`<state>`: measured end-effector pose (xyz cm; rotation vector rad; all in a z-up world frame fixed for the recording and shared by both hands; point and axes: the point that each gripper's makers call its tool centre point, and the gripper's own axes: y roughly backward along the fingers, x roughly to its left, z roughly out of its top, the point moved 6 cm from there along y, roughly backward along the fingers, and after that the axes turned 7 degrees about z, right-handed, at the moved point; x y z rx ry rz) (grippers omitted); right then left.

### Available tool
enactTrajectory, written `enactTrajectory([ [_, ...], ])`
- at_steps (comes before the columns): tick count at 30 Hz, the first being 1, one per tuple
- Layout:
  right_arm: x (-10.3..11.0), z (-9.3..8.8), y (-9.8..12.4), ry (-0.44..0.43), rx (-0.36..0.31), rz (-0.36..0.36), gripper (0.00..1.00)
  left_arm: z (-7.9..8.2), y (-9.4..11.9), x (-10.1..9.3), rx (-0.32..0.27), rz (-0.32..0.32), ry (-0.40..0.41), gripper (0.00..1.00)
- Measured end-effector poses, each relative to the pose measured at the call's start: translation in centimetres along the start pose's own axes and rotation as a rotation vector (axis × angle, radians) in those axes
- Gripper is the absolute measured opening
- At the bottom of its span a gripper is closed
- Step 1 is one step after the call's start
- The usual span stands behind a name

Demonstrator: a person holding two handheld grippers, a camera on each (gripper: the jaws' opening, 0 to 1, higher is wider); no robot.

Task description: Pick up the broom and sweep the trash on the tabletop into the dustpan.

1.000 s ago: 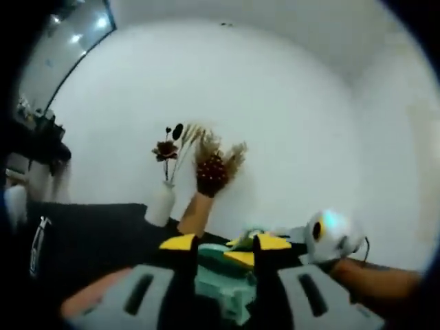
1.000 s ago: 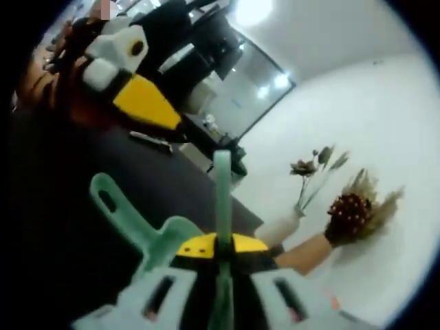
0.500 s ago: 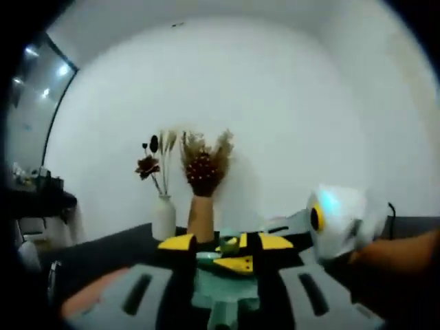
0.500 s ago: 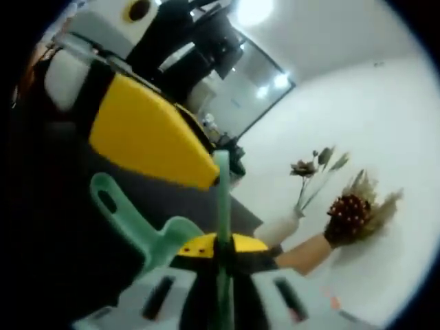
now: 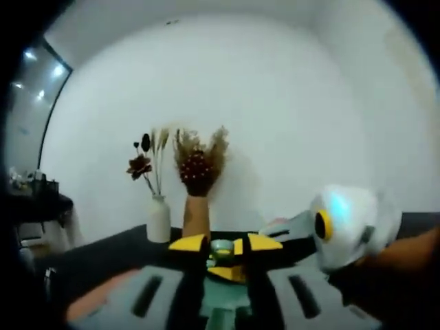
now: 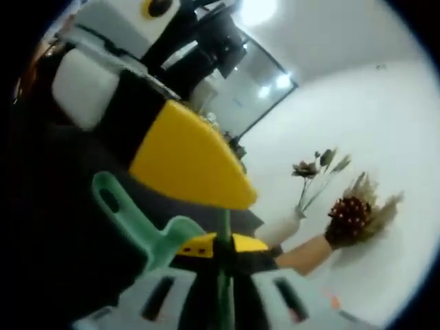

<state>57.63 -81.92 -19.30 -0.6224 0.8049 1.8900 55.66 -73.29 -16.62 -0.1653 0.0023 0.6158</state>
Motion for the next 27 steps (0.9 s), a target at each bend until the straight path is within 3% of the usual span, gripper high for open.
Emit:
enactTrajectory([
  [3, 0.2, 0.1, 0.0, 0.008, 0.003, 0.001, 0.07, 0.0, 0.0, 0.1, 0.0, 0.008, 0.009, 0.17],
  [10, 0.1, 0.1, 0.1, 0.008, 0.002, -0.001, 0.07, 0.0, -0.1, 0.1, 0.0, 0.004, 0.003, 0.15],
  [17, -0.9, 0.9, 1.5, -0.057, -0.026, 0.004, 0.14, 0.5, -0.3, 0.4, -0.013, 0.02, 0.022, 0.15],
  [19, -1.2, 1.1, 2.5, -0.087, -0.036, 0.04, 0.15, 0.6, -0.5, 0.3, -0.013, 0.019, 0.033, 0.15],
  [21, -1.4, 1.1, 3.8, -0.091, -0.017, 0.072, 0.16, 0.9, -0.5, 0.1, -0.022, 0.019, 0.034, 0.15],
  [23, -1.1, 0.5, 4.8, -0.076, 0.058, 0.129, 0.14, 1.1, -0.6, -0.3, -0.029, 0.017, 0.015, 0.15],
  [24, -0.6, 0.3, 5.3, -0.077, 0.077, 0.117, 0.12, 1.1, -0.7, -0.4, -0.033, 0.017, 0.006, 0.15],
  [27, -0.5, -0.4, 6.0, -0.127, 0.078, 0.154, 0.12, 1.1, -0.7, -0.5, -0.035, 0.017, -0.014, 0.15],
])
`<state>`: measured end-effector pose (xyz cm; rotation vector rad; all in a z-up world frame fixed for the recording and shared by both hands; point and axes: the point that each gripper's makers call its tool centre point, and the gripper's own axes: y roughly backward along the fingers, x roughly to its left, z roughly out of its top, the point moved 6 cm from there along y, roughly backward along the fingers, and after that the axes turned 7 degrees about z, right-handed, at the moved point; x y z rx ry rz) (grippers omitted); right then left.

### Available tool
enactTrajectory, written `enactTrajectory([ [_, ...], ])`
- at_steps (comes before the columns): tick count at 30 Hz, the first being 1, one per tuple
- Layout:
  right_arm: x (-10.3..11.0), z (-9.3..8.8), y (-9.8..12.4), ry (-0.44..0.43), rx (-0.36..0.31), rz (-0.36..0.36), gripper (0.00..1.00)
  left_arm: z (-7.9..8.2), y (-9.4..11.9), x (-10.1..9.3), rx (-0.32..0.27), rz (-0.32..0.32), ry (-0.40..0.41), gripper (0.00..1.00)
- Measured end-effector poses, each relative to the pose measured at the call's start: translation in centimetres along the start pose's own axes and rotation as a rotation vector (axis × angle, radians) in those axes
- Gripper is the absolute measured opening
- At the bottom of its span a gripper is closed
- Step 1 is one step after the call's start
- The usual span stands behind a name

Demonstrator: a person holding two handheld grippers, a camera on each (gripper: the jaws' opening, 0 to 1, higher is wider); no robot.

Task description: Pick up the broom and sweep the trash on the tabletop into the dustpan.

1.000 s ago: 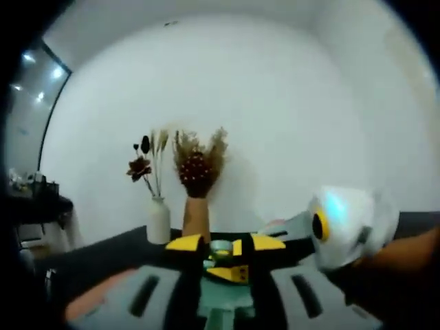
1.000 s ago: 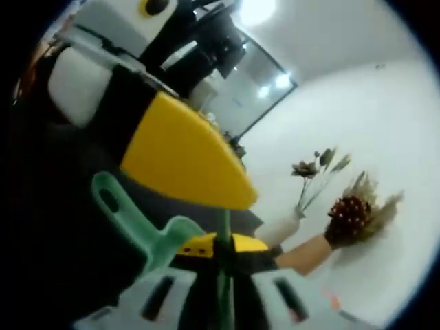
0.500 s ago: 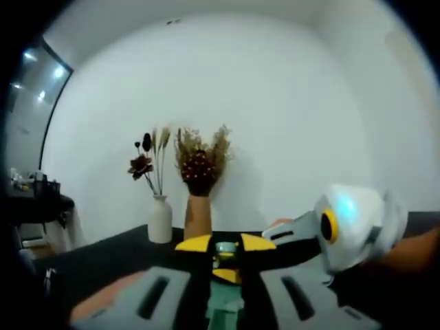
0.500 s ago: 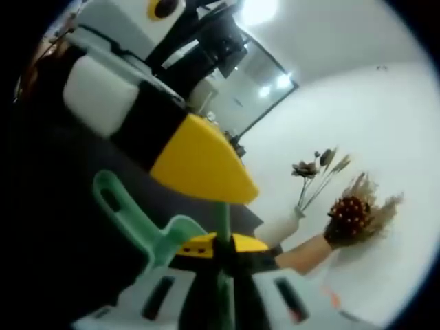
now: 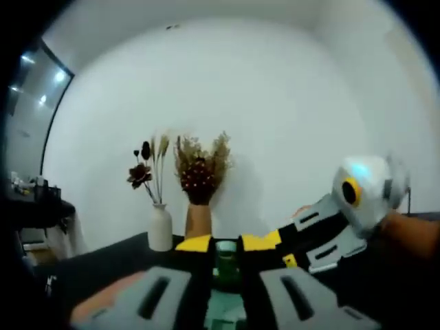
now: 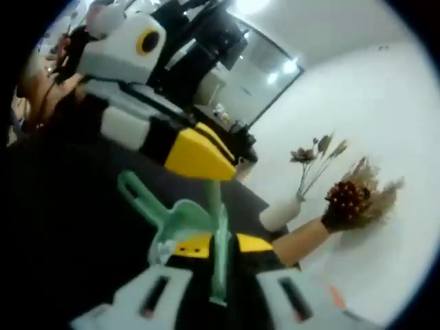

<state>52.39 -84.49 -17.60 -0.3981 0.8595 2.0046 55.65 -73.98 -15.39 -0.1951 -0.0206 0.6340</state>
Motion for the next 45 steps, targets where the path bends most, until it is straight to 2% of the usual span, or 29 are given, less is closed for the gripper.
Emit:
enactTrajectory([
  [2, -0.2, -0.4, 0.2, -0.009, 0.01, -0.003, 0.12, 0.0, -0.1, 0.2, 0.001, 0.001, 0.014, 0.15],
  [4, 0.5, -0.7, 0.6, -0.044, 0.002, 0.014, 0.11, -0.1, -0.1, 0.4, 0.001, 0.003, 0.027, 0.15],
  [5, 0.1, -1.4, 0.5, -0.047, 0.007, 0.021, 0.11, -0.1, -0.1, 0.4, 0.004, 0.001, 0.031, 0.15],
  [8, 0.9, -2.4, 0.0, -0.014, 0.096, 0.035, 0.12, -0.4, -0.2, 0.4, 0.008, 0.001, 0.036, 0.15],
  [10, 1.0, -2.4, -0.4, -0.029, 0.08, 0.039, 0.12, -0.4, -0.2, 0.3, 0.009, -0.002, 0.035, 0.15],
  [12, 0.0, -2.1, -0.6, -0.019, 0.089, 0.029, 0.08, -0.4, -0.2, 0.3, 0.009, -0.005, 0.034, 0.15],
  [21, 0.2, -2.3, -0.6, 0.02, 0.116, 0.013, 0.08, -0.5, -0.2, 0.1, 0.013, -0.02, 0.047, 0.15],
  [25, 0.4, -2.6, -0.4, -0.011, 0.125, 0.058, 0.12, -0.5, -0.1, 0.2, 0.024, -0.027, 0.047, 0.15],
  [29, 0.3, -2.7, 0.2, -0.055, 0.106, 0.083, 0.14, -0.5, 0.1, 0.1, 0.035, -0.022, 0.044, 0.15],
  [32, 0.1, -2.1, 1.1, -0.124, 0.033, 0.119, 0.14, -0.6, 0.2, 0.2, 0.047, -0.02, 0.046, 0.15],
  [33, 1.1, -1.7, 1.9, -0.157, -0.013, 0.141, 0.12, -0.7, 0.2, 0.3, 0.052, -0.017, 0.046, 0.15],
  [35, 0.7, -1.3, 2.8, -0.202, -0.076, 0.155, 0.12, -0.8, 0.6, 0.5, 0.067, -0.014, 0.06, 0.15],
  [37, 1.2, -1.3, 3.9, -0.23, -0.113, 0.135, 0.12, -1.0, 0.8, 0.5, 0.078, -0.013, 0.058, 0.15],
  [41, -0.7, -1.6, 5.0, -0.228, -0.12, 0.063, 0.11, -1.7, 1.6, 0.4, 0.109, -0.018, 0.044, 0.15],
  [45, -0.9, -1.5, 5.2, -0.235, -0.127, 0.038, 0.1, -2.2, 2.1, 0.7, 0.133, -0.018, 0.021, 0.15],
])
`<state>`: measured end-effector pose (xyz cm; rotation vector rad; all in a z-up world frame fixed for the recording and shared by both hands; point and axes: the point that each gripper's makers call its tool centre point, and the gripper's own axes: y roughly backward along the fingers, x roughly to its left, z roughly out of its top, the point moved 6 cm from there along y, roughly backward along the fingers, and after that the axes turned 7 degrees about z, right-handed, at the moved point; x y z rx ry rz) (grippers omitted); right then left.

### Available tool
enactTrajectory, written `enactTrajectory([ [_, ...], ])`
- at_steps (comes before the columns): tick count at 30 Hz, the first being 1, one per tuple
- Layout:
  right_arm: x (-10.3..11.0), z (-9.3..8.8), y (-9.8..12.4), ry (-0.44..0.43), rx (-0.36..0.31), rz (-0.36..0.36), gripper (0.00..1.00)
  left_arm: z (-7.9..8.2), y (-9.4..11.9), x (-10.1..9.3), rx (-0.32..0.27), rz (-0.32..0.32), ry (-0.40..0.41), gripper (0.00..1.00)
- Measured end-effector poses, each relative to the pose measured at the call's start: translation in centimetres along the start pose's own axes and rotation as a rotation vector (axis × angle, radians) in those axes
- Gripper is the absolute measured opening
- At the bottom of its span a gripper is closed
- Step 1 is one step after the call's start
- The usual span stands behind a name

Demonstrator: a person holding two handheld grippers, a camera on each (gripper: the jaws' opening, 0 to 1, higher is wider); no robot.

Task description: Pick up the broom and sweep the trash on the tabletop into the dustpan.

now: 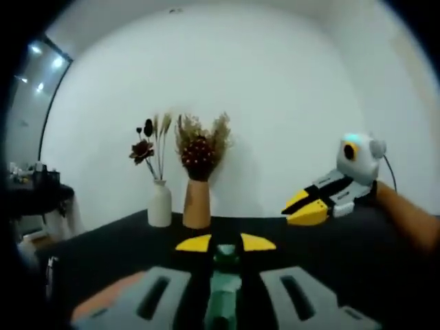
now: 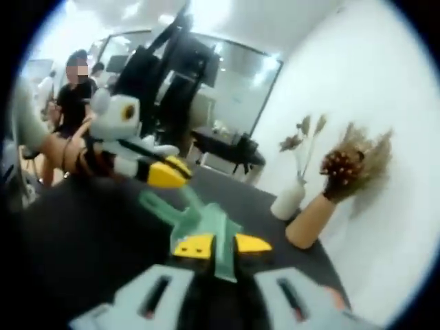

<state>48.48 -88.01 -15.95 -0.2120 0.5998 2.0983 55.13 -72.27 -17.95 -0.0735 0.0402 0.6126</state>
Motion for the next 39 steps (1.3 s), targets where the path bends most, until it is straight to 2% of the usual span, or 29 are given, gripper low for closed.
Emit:
enactTrajectory([
  [2, -0.6, 0.1, -0.1, -0.001, 0.0, -0.011, 0.11, -0.2, 0.2, 0.1, 0.015, 0.0, 0.0, 0.15],
  [5, -0.2, -0.1, -0.2, -0.002, 0.003, -0.021, 0.1, -0.8, 0.7, 0.0, 0.042, -0.001, -0.008, 0.15],
  [7, -0.8, -0.4, -0.5, -0.004, 0.013, -0.023, 0.1, -1.0, 0.8, 0.0, 0.056, -0.002, -0.013, 0.15],
  [19, -1.2, -0.6, -0.6, -0.013, 0.023, -0.032, 0.1, -2.4, 1.6, 0.3, 0.155, -0.001, -0.031, 0.15],
  [26, -1.2, -0.8, -0.8, -0.012, 0.036, -0.031, 0.1, -2.7, 1.9, 0.4, 0.167, 0.006, -0.06, 0.15],
  [34, -1.5, -1.0, -0.9, -0.012, 0.043, -0.031, 0.1, -2.7, 2.3, 0.8, 0.163, 0.008, -0.052, 0.15],
  [39, -1.3, -1.3, -0.7, -0.012, 0.053, -0.031, 0.1, -3.0, 2.5, 1.0, 0.18, 0.004, -0.041, 0.15],
])
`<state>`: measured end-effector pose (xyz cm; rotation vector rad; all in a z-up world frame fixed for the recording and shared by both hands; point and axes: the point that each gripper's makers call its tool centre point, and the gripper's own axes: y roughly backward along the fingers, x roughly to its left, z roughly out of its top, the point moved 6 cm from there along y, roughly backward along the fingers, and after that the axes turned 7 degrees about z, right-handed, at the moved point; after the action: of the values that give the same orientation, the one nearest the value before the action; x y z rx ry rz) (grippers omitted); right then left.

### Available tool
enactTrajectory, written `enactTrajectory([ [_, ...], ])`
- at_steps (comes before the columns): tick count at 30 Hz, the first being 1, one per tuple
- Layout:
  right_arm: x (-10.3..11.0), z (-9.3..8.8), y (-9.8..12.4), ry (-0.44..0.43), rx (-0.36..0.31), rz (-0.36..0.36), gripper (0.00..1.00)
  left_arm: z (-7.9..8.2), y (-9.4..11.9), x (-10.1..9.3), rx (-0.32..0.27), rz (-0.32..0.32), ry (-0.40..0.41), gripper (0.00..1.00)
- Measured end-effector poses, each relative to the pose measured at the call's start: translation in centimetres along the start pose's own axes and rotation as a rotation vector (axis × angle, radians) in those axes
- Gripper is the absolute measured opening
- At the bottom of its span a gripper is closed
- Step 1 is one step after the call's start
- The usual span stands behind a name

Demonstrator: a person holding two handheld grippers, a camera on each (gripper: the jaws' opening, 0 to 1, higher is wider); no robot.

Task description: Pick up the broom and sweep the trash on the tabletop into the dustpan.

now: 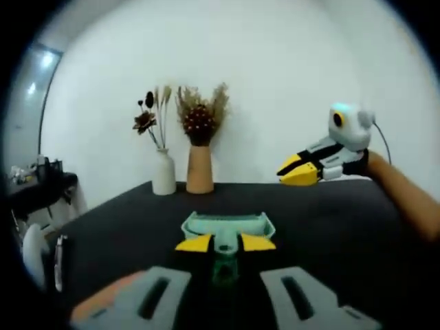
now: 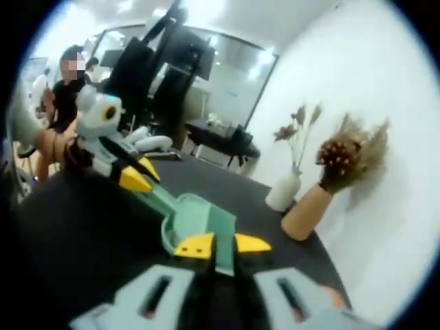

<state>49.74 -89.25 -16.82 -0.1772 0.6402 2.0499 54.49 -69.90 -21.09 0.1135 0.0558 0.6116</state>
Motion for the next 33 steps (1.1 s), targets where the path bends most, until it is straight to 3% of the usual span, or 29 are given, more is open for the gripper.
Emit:
enactTrajectory([
  [20, 0.4, -0.4, 0.0, 0.0, 0.018, -0.005, 0.1, -0.3, 0.5, -0.2, 0.041, -0.002, -0.009, 0.15],
  [25, 0.7, -0.5, 0.0, 0.001, 0.026, -0.007, 0.1, -0.1, 0.8, 0.0, 0.029, -0.001, 0.005, 0.16],
  [33, 0.4, -0.3, 0.1, -0.003, 0.021, -0.009, 0.1, 1.4, 2.5, 0.2, -0.02, -0.016, 0.029, 0.18],
])
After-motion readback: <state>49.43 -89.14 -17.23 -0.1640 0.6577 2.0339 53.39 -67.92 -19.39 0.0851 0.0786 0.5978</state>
